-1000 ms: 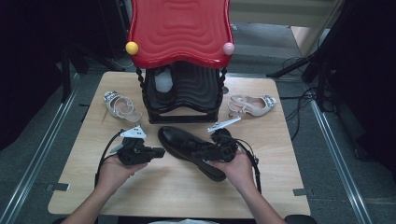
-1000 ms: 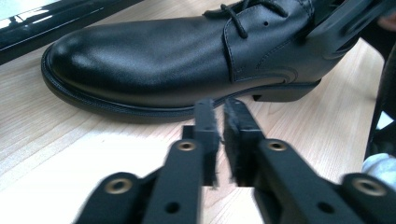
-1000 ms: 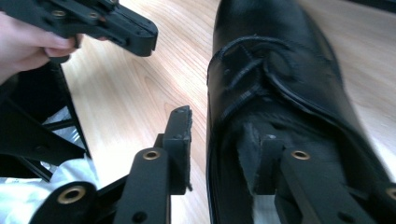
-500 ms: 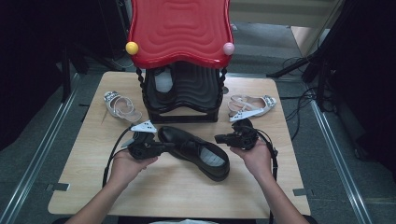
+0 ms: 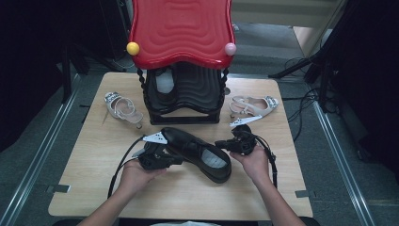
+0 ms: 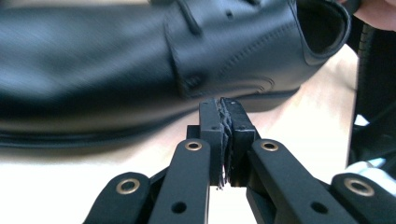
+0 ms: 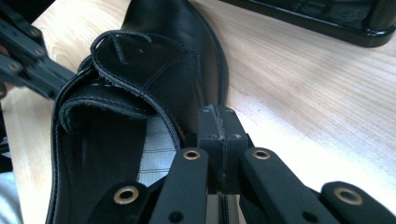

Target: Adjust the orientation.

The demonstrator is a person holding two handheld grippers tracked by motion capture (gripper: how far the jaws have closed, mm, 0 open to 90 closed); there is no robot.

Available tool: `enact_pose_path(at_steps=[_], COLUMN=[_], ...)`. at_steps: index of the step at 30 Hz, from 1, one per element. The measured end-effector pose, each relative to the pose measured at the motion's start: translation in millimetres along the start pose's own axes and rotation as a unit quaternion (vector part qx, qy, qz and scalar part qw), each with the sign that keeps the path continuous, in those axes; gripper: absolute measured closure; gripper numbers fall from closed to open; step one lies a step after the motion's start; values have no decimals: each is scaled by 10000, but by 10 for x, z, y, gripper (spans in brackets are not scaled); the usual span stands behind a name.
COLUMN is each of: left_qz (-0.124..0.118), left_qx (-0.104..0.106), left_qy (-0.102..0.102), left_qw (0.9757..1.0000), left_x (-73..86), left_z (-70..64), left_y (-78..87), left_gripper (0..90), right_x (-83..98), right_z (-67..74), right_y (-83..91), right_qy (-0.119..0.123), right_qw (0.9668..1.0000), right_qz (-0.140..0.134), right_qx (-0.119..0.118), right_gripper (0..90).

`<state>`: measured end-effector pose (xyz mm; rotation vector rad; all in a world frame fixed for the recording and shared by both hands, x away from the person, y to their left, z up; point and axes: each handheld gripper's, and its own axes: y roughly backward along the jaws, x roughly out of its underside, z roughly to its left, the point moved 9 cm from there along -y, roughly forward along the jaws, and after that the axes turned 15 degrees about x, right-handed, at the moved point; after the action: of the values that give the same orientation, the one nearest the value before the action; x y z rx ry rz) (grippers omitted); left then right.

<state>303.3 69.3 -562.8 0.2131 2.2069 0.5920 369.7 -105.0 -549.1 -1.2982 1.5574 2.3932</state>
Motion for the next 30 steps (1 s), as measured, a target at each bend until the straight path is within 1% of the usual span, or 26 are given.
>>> enact_pose_path(at_steps=[2, 3, 6, 9, 13, 14, 16, 17, 21, 24, 27, 30], left_qz=[109, 121, 59, 53, 37, 40, 78, 126, 134, 148, 175, 176], left_qx=[-13, -35, -47, -75, -67, -67, -19, -28, -38, -24, -7, -20], left_qy=[-35, -41, -12, 18, 34, 47, 169, 194, 197, 197, 188, 191], left_qw=[9999, 9999, 10000, 10000, 10000, 10000, 9998, 9997, 9997, 9997, 9997, 9997], left_x=[24, 24, 3, 0, -9, -11, -17, -19, -30, -44, -64, -86], left_z=[-9, -3, 11, 35, 38, 43, 47, 55, 74, 87, 101, 121], left_y=[-39, -45, -27, -14, -23, -22, -15, -7, 3, 1, -4, -11], left_gripper=[884, 884, 884, 883, 882, 882, 885, 887, 888, 884, 880, 880], right_x=[10, 16, 48, 75, 100, 108, 123, 132, 168, 191, 222, 248], right_z=[14, 25, 62, 96, 129, 135, 151, 160, 215, 245, 276, 301], right_y=[5, 9, 27, 44, 64, 73, 78, 83, 99, 112, 129, 142], right_qy=[25, 23, 25, 43, 48, 14, -26, -27, -29, -58, -165, -197], right_qw=[10000, 10000, 9999, 9998, 9997, 9997, 9996, 9996, 9995, 9995, 9993, 9992], right_qz=[40, 68, 141, 195, 223, 251, 263, 262, 291, 315, 345, 353], right_qx=[-14, -29, -55, -77, -41, -45, -68, -62, -91, -63, -48, -63], right_gripper=[900, 900, 900, 900, 900, 900, 900, 900, 900, 900, 900, 900])
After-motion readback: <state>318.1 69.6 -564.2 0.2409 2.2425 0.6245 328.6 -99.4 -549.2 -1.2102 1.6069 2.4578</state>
